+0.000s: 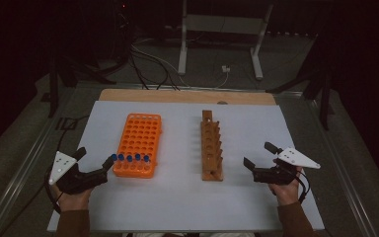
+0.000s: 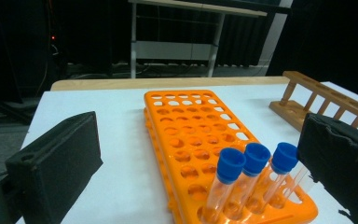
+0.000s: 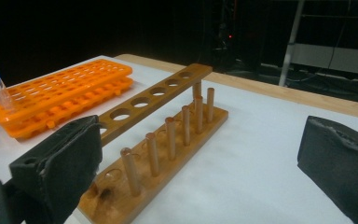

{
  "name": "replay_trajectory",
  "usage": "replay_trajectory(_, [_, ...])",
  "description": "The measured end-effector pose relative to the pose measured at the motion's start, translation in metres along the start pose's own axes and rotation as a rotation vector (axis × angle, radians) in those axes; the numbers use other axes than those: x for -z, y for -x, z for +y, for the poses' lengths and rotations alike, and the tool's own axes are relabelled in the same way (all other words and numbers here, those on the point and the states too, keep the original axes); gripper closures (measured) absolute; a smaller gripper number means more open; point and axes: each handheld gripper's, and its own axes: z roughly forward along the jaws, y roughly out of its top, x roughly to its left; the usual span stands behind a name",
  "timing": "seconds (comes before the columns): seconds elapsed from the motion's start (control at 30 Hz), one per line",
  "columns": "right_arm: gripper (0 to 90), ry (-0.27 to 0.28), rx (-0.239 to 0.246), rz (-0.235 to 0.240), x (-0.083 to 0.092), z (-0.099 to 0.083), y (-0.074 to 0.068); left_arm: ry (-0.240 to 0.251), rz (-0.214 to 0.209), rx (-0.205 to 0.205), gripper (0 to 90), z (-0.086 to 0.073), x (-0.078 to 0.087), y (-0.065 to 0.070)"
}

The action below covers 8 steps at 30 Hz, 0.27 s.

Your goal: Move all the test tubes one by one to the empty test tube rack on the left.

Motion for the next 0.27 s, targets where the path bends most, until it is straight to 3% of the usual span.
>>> replay_trajectory(0.27, [0.0,0.016,-0.017,-0.007,0.0039,-0.0055,0.0049,-0.005,0.01,0.008,0.6,-0.0019,0.0007,-0.0021])
